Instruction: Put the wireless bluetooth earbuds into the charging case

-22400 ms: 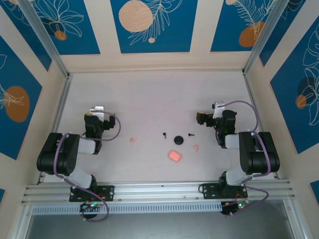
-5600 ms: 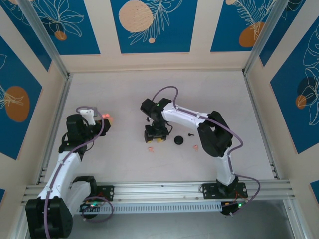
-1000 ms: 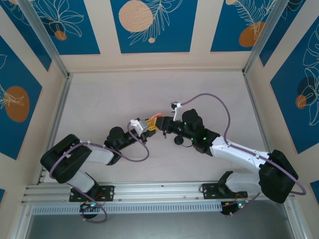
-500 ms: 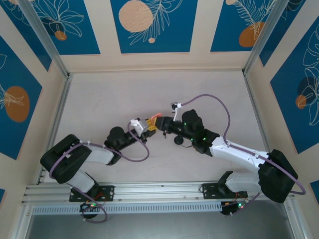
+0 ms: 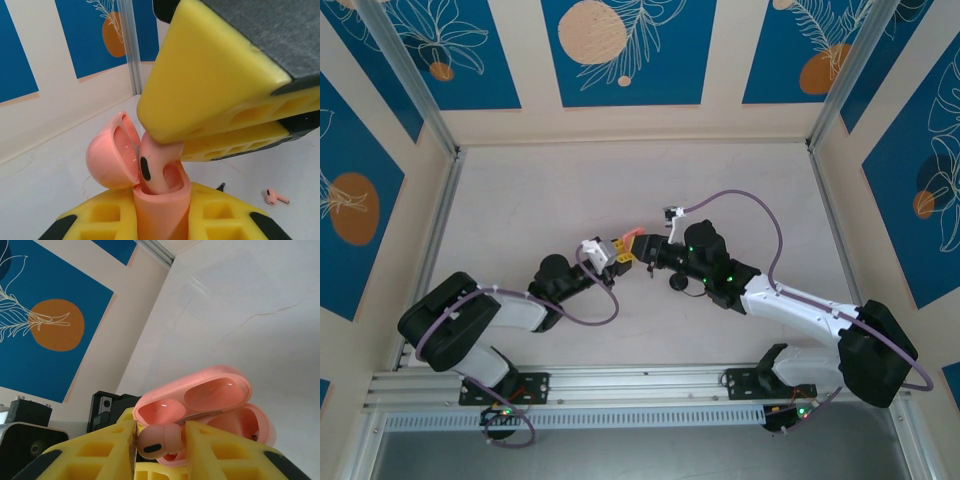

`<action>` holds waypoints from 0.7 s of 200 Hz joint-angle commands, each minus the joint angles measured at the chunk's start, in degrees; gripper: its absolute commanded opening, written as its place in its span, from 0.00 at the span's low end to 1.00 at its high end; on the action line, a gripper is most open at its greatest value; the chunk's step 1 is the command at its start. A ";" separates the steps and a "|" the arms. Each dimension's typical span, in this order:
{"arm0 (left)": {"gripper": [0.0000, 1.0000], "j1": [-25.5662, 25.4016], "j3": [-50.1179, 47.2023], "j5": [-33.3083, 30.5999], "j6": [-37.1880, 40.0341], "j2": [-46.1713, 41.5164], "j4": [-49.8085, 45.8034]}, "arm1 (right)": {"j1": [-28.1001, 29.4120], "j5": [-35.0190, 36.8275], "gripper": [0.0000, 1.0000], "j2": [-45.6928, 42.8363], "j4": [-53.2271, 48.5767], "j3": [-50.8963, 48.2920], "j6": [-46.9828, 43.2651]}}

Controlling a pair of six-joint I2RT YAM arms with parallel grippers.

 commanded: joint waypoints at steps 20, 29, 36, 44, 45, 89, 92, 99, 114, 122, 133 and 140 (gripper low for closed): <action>0.11 -1.06 0.40 0.34 0.35 -3.35 6.07 | 0.23 1.38 0.36 1.08 -5.36 -0.12 0.61; 0.11 -1.06 0.40 0.45 0.36 -3.47 6.07 | 0.21 1.38 0.37 1.28 -5.70 0.29 0.53; 0.11 -1.14 0.40 0.45 0.35 -3.55 6.07 | 0.21 1.38 0.37 1.39 -5.91 0.47 0.51; 0.11 -1.12 0.40 0.56 0.27 -3.63 6.08 | 0.21 1.38 0.39 1.41 -6.06 0.61 0.50; 0.11 -1.13 0.40 0.57 0.27 -3.64 6.08 | 0.21 1.38 0.39 1.41 -6.06 0.61 0.47; 0.11 -1.15 0.14 0.53 0.27 -4.19 6.07 | 0.21 1.89 0.41 0.99 -7.46 1.48 -0.19; 0.11 -1.15 0.14 0.50 0.27 -4.21 6.07 | 0.21 1.90 0.41 0.87 -7.66 1.53 -0.29; 0.11 -1.14 0.05 0.50 0.27 -4.30 6.07 | 0.12 1.90 0.42 0.68 -8.00 1.75 -0.50; 0.11 -1.14 -0.12 0.41 0.25 -4.50 6.06 | 0.03 2.08 0.42 0.12 -8.76 2.15 -0.95; 0.11 -1.10 -0.21 0.30 0.35 -4.53 6.07 | -0.06 2.00 0.42 -0.28 -9.03 2.24 -1.18; 0.11 -1.10 -0.29 0.23 0.42 -4.61 6.07 | -0.22 1.99 0.42 -0.82 -9.39 2.44 -1.51; 0.11 -1.14 -0.30 0.19 0.45 -4.61 6.10 | -0.30 1.91 0.42 -1.14 -9.68 2.54 -1.82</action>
